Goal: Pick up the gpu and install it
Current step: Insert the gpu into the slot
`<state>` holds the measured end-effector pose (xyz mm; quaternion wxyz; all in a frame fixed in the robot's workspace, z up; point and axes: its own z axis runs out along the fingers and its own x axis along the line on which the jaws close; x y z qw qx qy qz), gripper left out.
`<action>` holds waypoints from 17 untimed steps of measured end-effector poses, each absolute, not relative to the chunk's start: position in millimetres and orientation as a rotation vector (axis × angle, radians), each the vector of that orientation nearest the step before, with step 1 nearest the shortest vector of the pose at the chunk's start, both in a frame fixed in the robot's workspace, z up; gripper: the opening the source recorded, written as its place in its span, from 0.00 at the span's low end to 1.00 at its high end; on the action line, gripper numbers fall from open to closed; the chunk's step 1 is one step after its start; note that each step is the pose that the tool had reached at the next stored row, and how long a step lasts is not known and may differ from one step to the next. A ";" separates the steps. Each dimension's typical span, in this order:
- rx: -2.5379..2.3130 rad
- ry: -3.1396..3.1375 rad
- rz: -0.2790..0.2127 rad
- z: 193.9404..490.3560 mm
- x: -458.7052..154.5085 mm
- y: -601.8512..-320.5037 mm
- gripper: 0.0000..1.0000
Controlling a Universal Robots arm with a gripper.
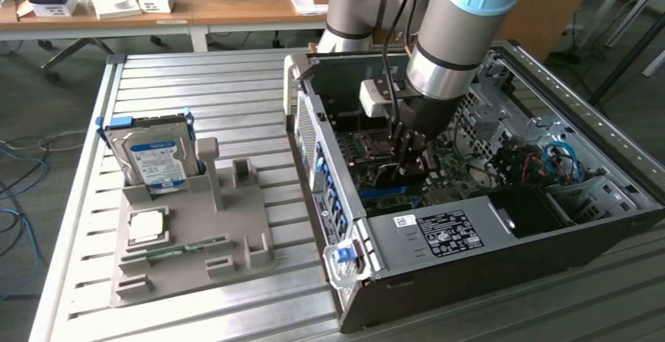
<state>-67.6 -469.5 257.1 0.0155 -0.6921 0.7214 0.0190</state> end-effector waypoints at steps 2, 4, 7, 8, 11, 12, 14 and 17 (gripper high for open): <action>-2.153 2.244 0.059 257.1 -67.6 -469.5 0.26; -2.153 2.244 0.059 257.2 -67.6 -469.5 0.26; -2.153 2.244 0.059 256.9 -67.6 -469.5 0.26; -2.153 2.244 0.059 256.4 -67.6 -469.5 0.26; -2.154 2.245 0.059 256.2 -67.6 -469.5 0.26; -2.153 2.245 0.059 256.1 -67.6 -469.5 0.26; -2.153 2.244 0.059 255.7 -67.6 -469.5 0.26; -2.153 2.244 0.059 255.5 -67.6 -469.5 0.26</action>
